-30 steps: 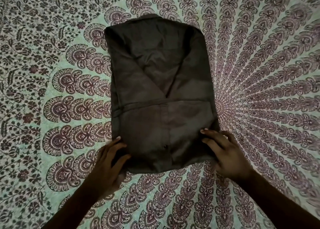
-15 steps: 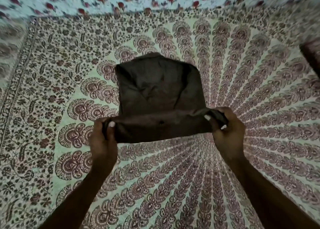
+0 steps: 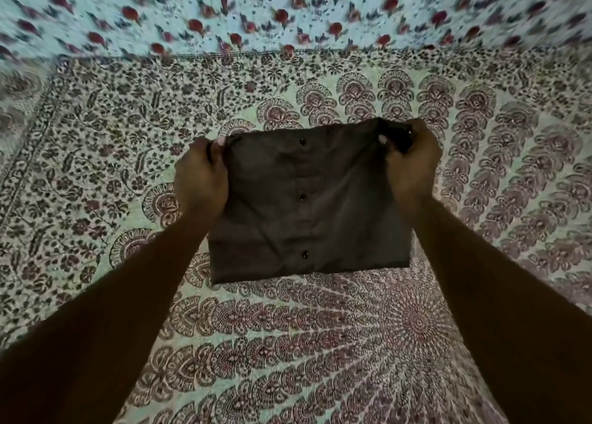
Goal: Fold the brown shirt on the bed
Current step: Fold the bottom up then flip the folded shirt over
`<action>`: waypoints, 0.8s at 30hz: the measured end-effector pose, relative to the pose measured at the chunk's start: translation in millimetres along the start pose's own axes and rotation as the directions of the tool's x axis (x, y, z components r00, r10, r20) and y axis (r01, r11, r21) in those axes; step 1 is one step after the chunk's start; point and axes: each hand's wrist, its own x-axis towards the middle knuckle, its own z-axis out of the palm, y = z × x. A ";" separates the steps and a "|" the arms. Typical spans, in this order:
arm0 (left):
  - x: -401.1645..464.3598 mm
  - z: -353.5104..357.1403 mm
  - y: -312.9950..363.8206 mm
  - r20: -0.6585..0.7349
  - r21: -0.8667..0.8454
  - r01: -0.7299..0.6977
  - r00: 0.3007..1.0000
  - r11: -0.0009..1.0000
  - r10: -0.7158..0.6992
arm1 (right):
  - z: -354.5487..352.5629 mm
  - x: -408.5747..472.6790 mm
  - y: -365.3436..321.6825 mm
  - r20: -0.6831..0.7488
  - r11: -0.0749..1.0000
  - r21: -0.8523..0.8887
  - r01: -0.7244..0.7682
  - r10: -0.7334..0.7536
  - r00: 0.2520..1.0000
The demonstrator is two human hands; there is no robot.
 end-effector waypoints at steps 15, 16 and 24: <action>-29.7 36.0 7.3 0.126 0.319 -0.417 0.909 0.851 0.397 | 52.0 -16.1 40.4 0.310 0.728 -0.542 0.420 -0.292 0.905; -40.0 38.5 3.1 0.243 0.309 -0.507 0.860 0.805 0.449 | 52.3 -29.1 46.2 0.422 0.720 -0.488 0.493 -0.299 0.856; -49.6 62.5 -46.3 0.515 0.379 -0.572 0.783 0.727 0.349 | 35.4 -55.8 92.6 0.556 0.535 -0.684 0.496 -0.058 0.829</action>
